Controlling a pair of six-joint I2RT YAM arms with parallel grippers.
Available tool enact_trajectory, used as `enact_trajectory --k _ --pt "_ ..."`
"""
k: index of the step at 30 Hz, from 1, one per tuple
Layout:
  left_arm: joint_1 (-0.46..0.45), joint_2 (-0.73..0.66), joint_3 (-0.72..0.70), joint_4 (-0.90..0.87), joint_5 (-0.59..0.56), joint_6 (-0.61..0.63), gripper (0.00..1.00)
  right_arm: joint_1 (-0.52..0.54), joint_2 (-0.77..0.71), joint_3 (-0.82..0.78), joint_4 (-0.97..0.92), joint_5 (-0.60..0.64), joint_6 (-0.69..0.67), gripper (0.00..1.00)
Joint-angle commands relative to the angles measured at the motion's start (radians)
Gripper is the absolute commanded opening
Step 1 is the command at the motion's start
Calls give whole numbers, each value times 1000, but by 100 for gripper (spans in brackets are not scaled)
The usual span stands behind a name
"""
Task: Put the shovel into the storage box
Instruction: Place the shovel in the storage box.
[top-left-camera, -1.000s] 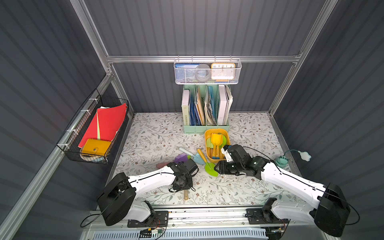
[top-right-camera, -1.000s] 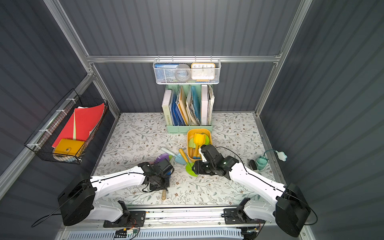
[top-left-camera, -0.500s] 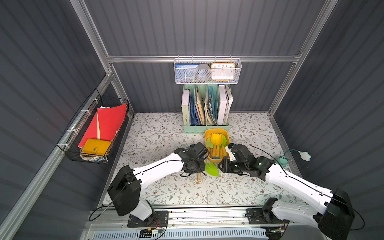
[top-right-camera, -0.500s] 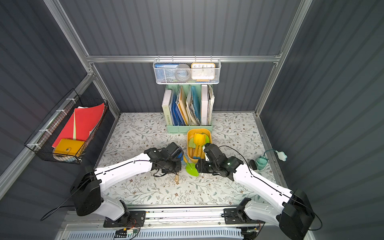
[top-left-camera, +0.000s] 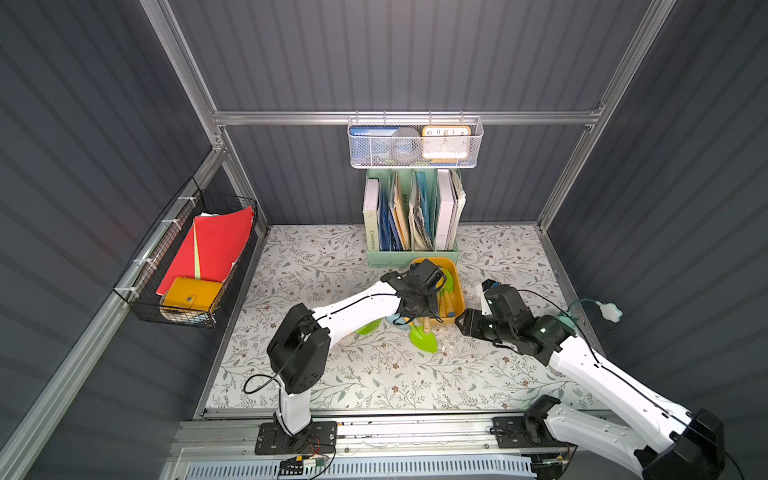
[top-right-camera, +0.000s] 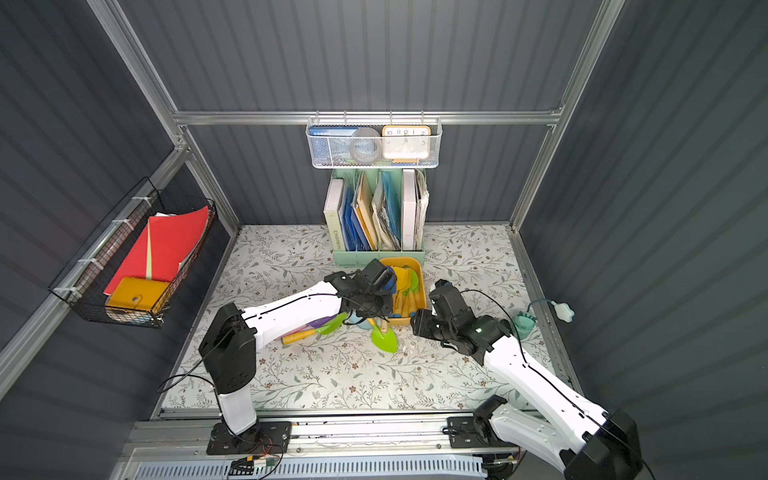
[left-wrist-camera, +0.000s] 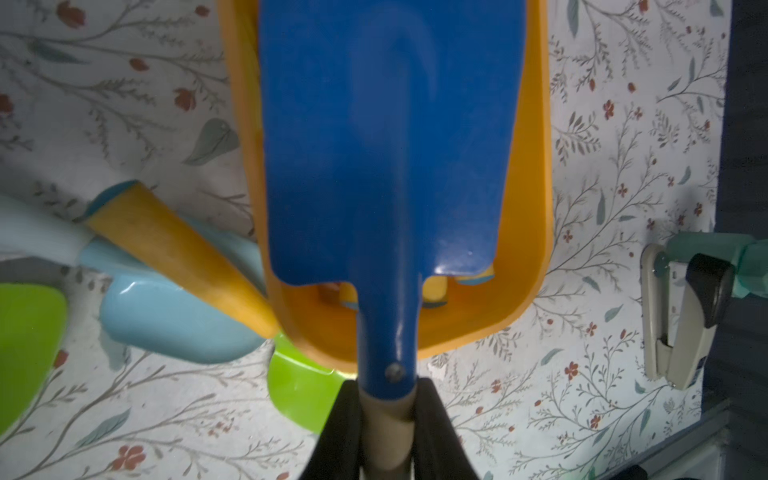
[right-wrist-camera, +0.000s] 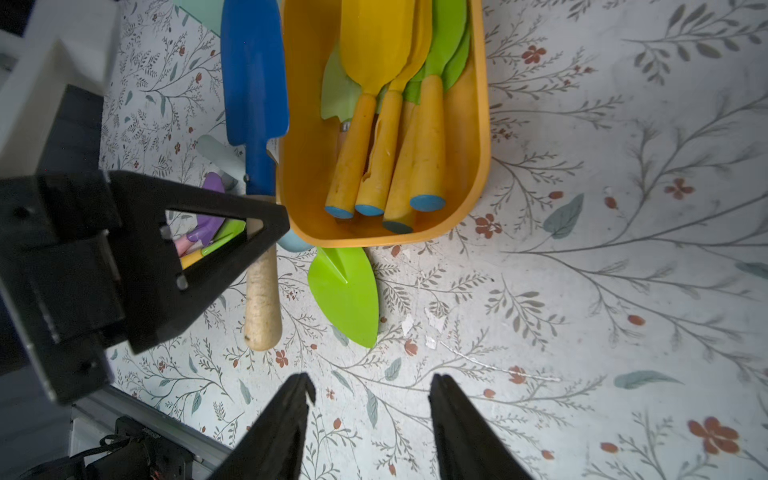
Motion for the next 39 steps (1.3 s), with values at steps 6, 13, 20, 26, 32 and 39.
enact_trajectory --k 6,13,20,26,32,39 --pt "21 201 231 11 4 48 0 -22 -37 -53 -21 12 28 53" --pt "37 301 330 35 10 33 0 -33 -64 -67 -27 13 31 53" --pt "38 355 374 31 15 35 0 -40 -66 -72 -28 9 33 53" --pt "38 373 358 37 27 34 2 -44 -57 -66 -24 8 30 53" --pt "38 383 353 38 31 35 8 -46 -46 -57 -17 -7 34 53" --pt "38 391 355 42 33 40 27 -46 -38 -56 -16 -5 33 53"
